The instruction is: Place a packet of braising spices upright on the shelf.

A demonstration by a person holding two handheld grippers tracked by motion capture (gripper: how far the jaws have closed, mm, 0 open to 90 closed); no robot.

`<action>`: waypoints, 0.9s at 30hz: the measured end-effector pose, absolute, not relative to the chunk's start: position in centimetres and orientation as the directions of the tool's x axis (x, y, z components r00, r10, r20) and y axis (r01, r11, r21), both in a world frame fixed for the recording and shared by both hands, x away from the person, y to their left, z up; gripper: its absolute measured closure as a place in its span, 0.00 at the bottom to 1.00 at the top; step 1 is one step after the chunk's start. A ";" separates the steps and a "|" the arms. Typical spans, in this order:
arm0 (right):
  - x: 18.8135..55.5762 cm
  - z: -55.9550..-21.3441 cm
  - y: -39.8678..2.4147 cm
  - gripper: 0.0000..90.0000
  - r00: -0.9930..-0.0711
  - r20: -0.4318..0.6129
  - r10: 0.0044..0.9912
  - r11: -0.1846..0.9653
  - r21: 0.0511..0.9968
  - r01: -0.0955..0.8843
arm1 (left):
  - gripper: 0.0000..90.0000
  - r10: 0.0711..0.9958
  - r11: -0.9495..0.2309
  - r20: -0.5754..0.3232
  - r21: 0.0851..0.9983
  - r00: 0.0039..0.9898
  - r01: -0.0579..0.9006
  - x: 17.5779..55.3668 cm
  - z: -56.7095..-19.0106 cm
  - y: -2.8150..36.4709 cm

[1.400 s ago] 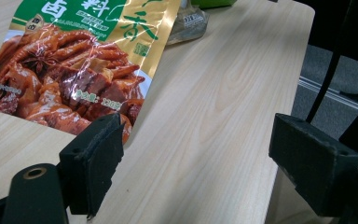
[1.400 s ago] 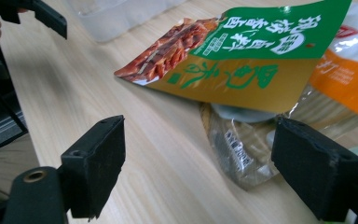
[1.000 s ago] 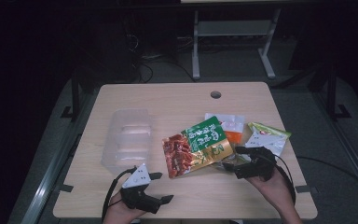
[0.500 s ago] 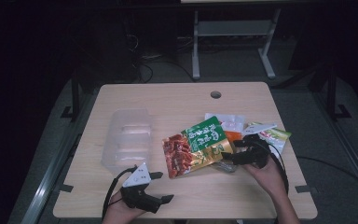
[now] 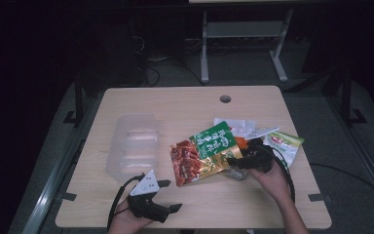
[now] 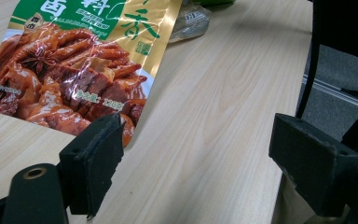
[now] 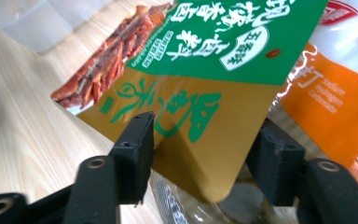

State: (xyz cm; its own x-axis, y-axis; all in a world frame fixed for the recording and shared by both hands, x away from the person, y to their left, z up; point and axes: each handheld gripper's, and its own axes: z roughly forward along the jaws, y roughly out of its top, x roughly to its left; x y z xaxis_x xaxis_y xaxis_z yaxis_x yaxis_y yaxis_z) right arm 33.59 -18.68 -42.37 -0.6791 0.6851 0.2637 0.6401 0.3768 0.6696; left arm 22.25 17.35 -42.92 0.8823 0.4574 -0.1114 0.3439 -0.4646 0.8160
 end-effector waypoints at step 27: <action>34.5 -40.3 -17.6 0.99 -0.720 0.363 0.592 0.356 0.683 0.638 | 0.23 0.471 -0.447 -0.115 0.824 0.874 0.349 22.7 -42.5 17.3</action>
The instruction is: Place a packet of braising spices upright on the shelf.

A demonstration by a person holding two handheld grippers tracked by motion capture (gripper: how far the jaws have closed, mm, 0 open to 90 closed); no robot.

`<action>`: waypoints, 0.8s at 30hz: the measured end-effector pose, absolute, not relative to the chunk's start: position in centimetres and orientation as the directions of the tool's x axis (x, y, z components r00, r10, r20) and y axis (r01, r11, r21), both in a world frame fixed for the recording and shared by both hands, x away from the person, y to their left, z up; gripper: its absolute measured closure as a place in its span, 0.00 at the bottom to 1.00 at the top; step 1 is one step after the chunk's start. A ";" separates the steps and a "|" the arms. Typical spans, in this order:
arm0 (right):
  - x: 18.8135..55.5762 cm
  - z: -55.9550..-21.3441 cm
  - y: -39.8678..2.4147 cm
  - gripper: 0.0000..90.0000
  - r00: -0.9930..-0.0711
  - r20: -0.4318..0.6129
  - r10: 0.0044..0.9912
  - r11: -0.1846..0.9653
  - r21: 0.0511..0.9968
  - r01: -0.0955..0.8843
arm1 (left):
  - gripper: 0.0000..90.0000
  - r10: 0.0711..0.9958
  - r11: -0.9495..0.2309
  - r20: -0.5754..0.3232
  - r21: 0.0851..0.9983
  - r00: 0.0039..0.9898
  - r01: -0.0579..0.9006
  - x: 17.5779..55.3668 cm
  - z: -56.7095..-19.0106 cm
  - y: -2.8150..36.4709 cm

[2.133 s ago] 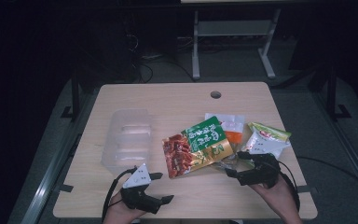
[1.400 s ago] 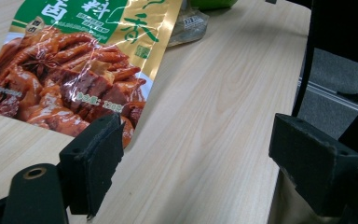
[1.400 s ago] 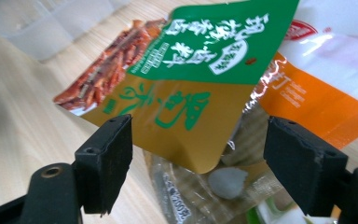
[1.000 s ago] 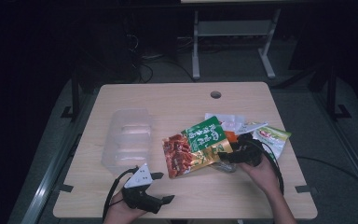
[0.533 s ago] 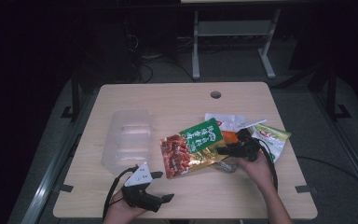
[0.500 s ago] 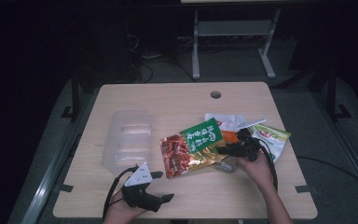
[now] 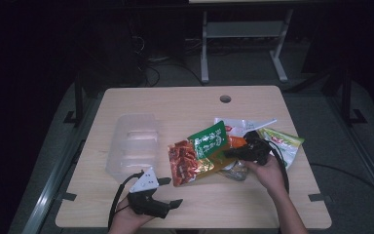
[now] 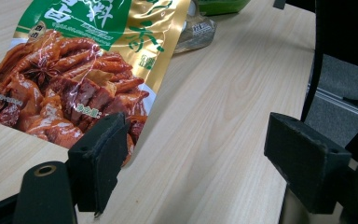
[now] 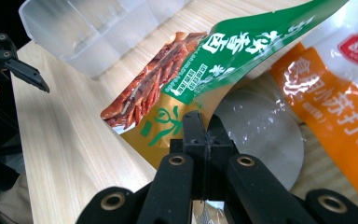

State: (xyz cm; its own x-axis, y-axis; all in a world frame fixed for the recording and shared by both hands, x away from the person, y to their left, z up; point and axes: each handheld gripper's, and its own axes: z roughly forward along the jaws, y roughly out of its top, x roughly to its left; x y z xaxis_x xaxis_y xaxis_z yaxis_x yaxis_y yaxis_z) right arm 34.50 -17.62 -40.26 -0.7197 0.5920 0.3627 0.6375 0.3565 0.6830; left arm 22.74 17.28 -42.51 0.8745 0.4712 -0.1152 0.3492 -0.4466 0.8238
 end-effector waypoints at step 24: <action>33.6 -31.5 -16.4 1.00 -0.875 0.147 0.461 0.570 0.707 0.419 | 0.23 0.482 -0.398 -0.107 0.857 0.869 0.327 26.9 -39.1 14.9</action>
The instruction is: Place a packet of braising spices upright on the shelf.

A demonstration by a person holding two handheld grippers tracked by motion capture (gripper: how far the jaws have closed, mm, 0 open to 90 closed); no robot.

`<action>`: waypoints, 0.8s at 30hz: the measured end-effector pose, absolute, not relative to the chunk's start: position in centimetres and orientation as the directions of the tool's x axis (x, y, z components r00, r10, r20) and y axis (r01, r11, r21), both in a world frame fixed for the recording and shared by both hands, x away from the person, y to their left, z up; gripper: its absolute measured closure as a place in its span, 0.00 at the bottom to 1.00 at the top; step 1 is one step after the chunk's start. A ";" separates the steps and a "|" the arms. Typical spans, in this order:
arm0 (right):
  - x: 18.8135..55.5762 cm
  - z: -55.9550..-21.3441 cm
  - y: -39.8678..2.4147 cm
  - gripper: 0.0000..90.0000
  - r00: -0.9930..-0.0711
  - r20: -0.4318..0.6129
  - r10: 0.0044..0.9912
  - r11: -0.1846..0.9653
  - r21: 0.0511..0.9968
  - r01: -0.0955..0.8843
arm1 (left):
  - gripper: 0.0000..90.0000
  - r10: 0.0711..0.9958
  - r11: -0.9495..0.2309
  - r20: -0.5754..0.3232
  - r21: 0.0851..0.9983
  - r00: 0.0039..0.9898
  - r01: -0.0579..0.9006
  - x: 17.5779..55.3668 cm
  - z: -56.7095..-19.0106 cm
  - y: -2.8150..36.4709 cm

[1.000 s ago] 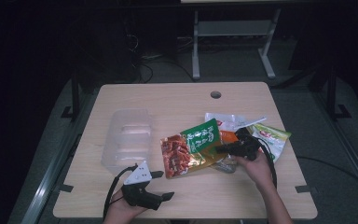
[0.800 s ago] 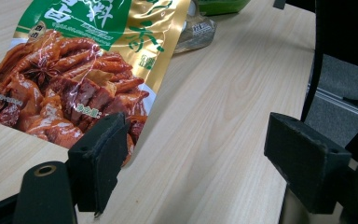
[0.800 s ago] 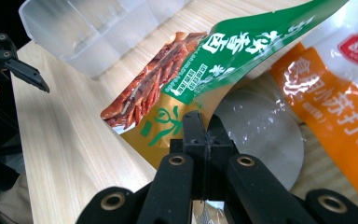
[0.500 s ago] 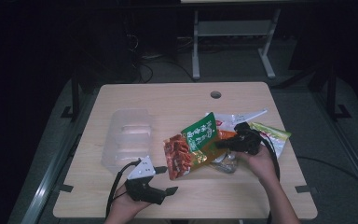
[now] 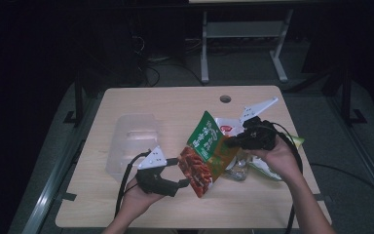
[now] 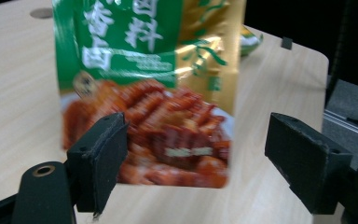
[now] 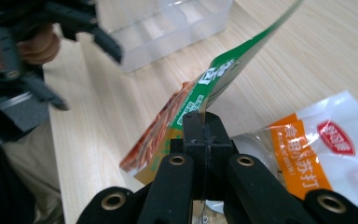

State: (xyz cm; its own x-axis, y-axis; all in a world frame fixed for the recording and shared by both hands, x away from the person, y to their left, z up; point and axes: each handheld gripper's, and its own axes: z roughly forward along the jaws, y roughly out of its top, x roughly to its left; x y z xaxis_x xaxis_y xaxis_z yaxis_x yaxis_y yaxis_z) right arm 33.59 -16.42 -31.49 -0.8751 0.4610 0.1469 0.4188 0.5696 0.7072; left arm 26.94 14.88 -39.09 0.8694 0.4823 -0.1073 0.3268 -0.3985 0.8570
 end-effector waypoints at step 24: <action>32.2 -27.7 -15.8 1.00 -0.958 0.023 0.287 0.662 0.718 0.215 | 0.66 0.490 -0.356 -0.229 0.828 0.841 0.433 33.5 -39.1 13.2</action>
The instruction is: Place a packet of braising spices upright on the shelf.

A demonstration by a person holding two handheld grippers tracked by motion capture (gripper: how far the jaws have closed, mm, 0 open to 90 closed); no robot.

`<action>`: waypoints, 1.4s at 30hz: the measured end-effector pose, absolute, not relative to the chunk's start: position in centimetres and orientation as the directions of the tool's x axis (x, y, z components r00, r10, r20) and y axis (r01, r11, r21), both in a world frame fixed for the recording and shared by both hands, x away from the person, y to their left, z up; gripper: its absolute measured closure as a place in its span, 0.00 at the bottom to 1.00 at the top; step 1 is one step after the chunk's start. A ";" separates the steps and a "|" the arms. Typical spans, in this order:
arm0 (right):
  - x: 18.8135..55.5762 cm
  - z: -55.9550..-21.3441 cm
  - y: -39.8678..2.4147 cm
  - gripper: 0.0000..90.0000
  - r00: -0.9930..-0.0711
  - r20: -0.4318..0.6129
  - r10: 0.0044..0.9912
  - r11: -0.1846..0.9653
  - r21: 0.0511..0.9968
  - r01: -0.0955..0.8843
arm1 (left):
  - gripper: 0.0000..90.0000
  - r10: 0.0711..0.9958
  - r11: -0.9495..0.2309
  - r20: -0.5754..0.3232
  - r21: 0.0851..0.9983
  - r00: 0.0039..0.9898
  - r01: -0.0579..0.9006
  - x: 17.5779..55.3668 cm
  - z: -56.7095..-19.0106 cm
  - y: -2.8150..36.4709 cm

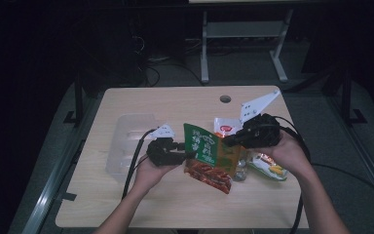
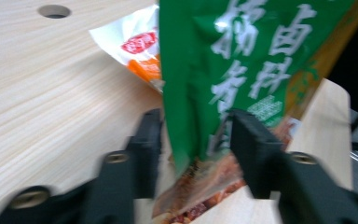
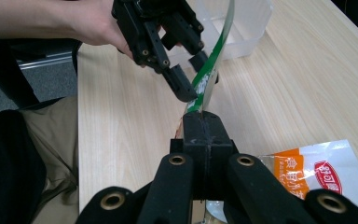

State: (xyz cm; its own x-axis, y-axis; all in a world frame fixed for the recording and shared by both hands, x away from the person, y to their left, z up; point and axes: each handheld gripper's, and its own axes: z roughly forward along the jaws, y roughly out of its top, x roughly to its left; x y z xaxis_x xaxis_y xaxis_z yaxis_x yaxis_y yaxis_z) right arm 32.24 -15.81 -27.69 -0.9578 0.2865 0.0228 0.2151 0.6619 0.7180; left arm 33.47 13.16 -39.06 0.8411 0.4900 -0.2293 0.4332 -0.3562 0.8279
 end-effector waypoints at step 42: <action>31.0 -38.7 -18.0 0.64 -0.866 0.231 0.444 0.384 0.824 0.417 | 0.96 0.478 -0.412 -0.126 0.841 0.869 0.349 31.2 -38.8 13.7</action>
State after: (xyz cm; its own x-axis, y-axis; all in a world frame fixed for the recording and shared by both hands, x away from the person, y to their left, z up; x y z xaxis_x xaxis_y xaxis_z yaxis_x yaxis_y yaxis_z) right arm 30.96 -18.01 -38.71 -0.8659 0.4436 0.2311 0.4167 0.3842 0.8239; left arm 31.21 13.71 -38.75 0.8693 0.4779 -0.1264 0.3491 -0.4124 0.8415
